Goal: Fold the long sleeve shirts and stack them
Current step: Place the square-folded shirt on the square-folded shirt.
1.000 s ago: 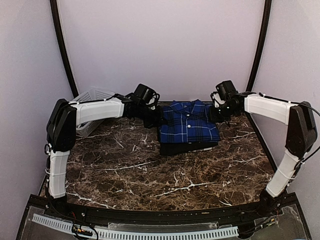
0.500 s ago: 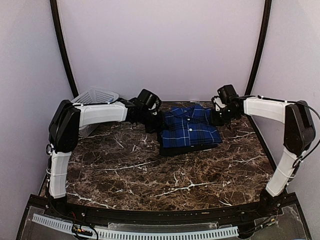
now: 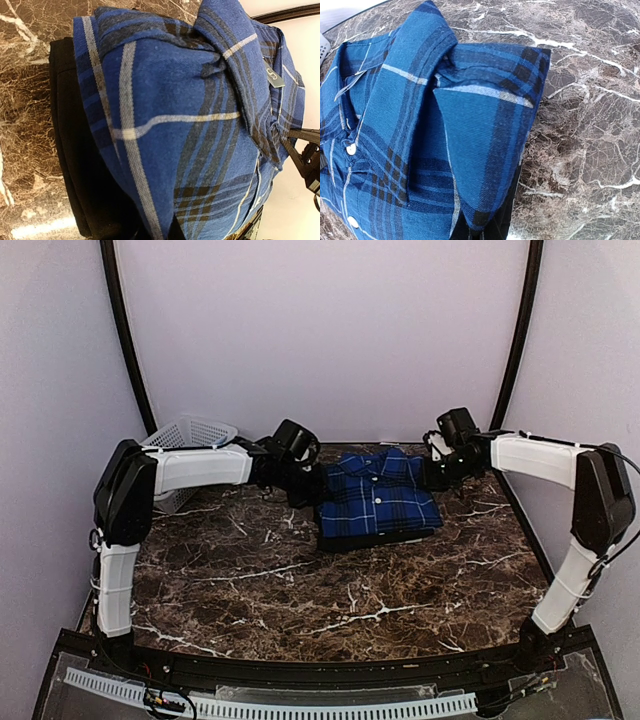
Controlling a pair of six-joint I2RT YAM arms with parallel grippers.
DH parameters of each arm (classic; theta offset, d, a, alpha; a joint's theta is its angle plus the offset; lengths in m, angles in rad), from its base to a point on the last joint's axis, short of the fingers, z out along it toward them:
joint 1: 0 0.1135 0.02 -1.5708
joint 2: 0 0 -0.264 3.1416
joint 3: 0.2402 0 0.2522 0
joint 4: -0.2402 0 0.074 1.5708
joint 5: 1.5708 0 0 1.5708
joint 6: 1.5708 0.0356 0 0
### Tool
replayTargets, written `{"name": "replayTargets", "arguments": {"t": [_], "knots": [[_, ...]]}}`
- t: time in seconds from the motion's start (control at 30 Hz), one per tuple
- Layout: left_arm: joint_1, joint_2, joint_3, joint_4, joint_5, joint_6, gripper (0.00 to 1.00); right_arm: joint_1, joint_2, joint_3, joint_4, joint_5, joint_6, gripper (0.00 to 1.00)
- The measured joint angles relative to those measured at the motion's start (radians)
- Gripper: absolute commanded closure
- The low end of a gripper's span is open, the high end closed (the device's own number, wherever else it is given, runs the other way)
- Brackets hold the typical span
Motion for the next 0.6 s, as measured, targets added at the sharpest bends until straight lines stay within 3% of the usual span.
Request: {"name": "replayTargets", "arguments": {"t": [0.37, 0.5, 0.53, 0.6], "knots": [[0.002, -0.062, -0.055, 0.010, -0.006, -0.007, 1.00, 0.012, -0.026, -0.025, -0.003, -0.011, 0.010, 1.00], [0.002, -0.067, -0.106, 0.042, 0.006, -0.015, 0.96, 0.013, -0.024, -0.060, 0.012, -0.015, 0.015, 0.85], [0.002, -0.067, -0.118, 0.046, 0.008, -0.015, 0.88, 0.013, -0.022, -0.064, 0.017, -0.012, 0.013, 0.78], [0.003, -0.067, -0.134, 0.047, 0.005, -0.014, 0.82, 0.009, -0.019, -0.067, 0.016, 0.002, 0.010, 0.57]]}}
